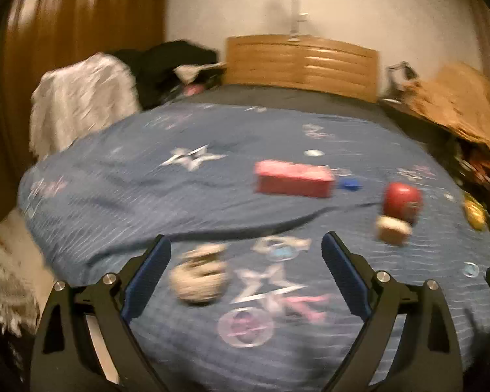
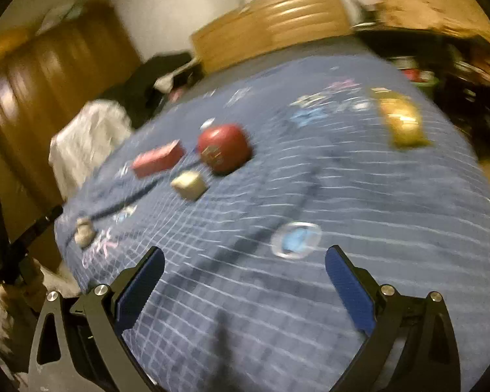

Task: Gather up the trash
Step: 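Move both tools back over the bed toward the remaining trash, then grasp the knitted beige bootie with the left tool while the right tool grasps the cream sponge, then carry the bootie and cream sponge over the white bucket with both tools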

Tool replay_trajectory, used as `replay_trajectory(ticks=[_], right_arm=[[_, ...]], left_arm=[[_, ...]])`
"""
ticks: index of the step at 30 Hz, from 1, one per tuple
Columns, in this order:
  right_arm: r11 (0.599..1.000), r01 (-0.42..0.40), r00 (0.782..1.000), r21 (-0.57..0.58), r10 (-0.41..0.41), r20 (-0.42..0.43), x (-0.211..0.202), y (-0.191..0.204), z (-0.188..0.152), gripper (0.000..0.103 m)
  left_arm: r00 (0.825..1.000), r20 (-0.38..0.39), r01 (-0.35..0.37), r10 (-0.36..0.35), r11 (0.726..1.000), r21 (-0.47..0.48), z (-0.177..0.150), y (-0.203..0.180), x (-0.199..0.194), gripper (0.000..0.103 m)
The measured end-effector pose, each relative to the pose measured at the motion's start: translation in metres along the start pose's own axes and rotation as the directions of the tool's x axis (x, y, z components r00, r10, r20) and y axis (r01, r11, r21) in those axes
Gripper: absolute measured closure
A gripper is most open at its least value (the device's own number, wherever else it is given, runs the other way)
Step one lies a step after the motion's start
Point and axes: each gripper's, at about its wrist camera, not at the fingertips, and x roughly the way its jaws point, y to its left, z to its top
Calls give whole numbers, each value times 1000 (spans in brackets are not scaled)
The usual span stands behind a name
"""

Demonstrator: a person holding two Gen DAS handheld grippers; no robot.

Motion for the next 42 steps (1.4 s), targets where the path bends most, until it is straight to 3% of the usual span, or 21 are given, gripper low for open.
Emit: replay_trajectory(ticks=[3,7,12,19,20,21,22,24,31,38,42], right_arm=[[995,-16,998,-101,9,-62,41,29,18,5],[961,-67,989,-268,28,-147,93,68,45,5],[932,-113,974,-344,35,-223,144,80,73,5],[914,-161,958,-372,54,-280,181,88,85,27],[907,-172,956,-385,59,-288,185,91,86,43],[902,-174,955,-394,57,-290,187,92,83,55],[899,-162,958,-408,43,-285,187,95,82,66],[894,-147,967,-424,40,-252,177,99,80,68],[939,-59,994,-339,24,-105,90,93,63,69],[985,64,998,-163,-64,8,-2,74,18,69],[991,96,995,-93,-93,42,-28,69,-6,69]], left_arm=[[999,-44,6,-8,999,-41,-7,28,13,12],[990,-110,80,-84,996,-40,-18,44,30,11],[982,-144,115,-120,993,-41,-25,49,51,11],[974,-164,154,-159,987,-44,-23,43,74,13],[972,-170,158,-164,986,-48,-24,43,78,22],[967,-187,164,-172,985,-58,-26,43,83,43],[962,-210,163,-174,984,-69,-28,44,87,53],[961,-201,175,-188,981,-78,-29,45,85,62],[963,-143,223,-229,973,-56,-20,29,52,63],[947,-145,292,-286,956,20,-10,-32,23,63],[951,-134,290,-277,953,84,-9,-74,9,63]])
